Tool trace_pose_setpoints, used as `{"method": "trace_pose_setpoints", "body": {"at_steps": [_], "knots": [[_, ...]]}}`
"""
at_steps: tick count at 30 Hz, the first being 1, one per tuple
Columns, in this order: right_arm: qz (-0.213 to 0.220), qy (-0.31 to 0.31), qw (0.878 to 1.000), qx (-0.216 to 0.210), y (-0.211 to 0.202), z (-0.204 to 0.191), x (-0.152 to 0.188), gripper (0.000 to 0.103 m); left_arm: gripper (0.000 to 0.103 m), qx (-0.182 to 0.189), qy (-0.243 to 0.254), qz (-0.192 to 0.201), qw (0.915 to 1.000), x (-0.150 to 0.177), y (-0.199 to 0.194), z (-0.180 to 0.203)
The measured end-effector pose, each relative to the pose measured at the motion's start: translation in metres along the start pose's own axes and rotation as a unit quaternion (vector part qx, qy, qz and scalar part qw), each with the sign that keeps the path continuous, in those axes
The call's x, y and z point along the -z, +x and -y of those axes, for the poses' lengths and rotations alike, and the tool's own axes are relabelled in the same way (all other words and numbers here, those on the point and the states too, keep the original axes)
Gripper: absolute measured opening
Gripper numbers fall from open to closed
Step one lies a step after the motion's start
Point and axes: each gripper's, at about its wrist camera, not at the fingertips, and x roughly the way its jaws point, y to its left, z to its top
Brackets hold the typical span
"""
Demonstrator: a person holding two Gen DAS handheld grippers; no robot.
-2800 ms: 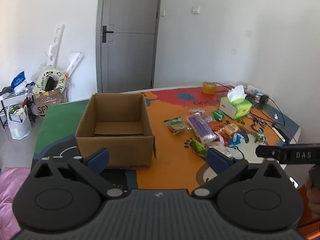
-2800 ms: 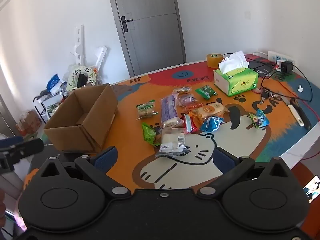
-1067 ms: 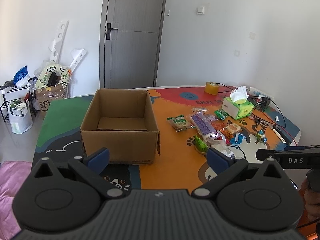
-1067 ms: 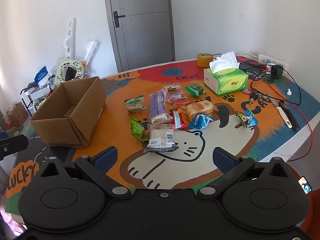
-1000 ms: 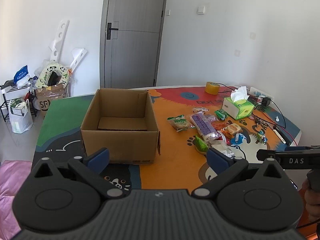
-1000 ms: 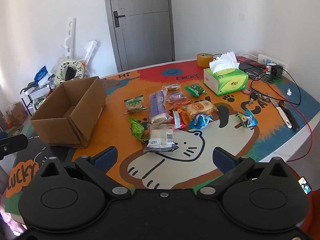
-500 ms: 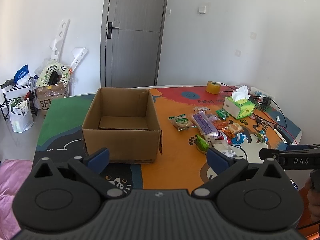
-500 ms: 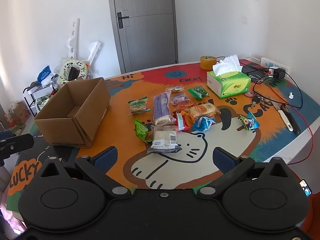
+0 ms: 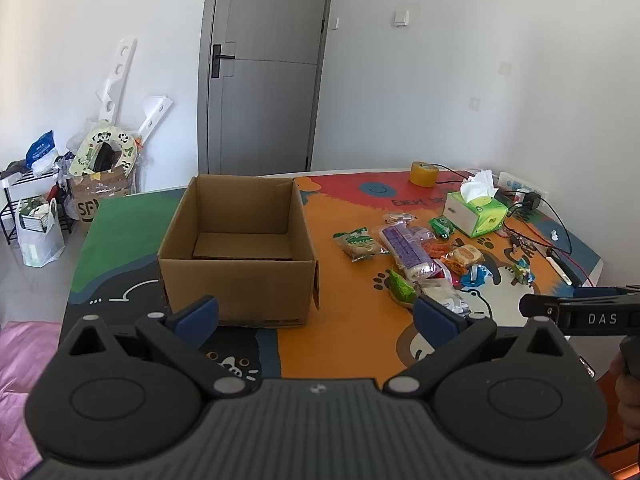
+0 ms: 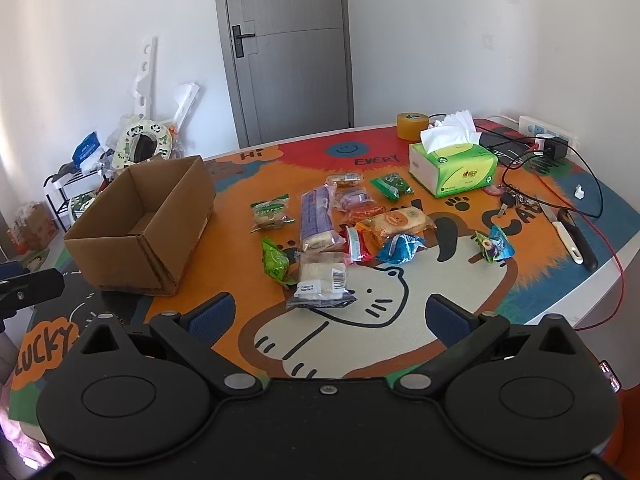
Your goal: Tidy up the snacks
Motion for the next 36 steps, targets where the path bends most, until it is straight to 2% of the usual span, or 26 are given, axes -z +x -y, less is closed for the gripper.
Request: {"method": "trace_pose_setpoints", "body": {"at_steps": [12,21,25,36], "knots": [[-0.004,0.003,1.000,0.000,0.015,0.018,0.007,0.103,0.103,0.010,-0.022,-0.013,0.9996,0.004,0.030,0.007],[-0.014,0.021,1.000,0.015,0.038,0.041,0.016,0.103,0.103,0.028,-0.014,-0.027,0.9991,0.010,0.061,0.024],[-0.004,0.021,1.000,0.001,0.044,0.046,0.020,0.103,0.103,0.038,-0.013,-0.038,0.9985,0.011,0.077,0.031],[-0.009,0.029,1.000,-0.006,0.071,0.056,0.027,0.103,0.102,0.056,-0.004,-0.052,0.9971,0.012,0.115,0.049]]}}
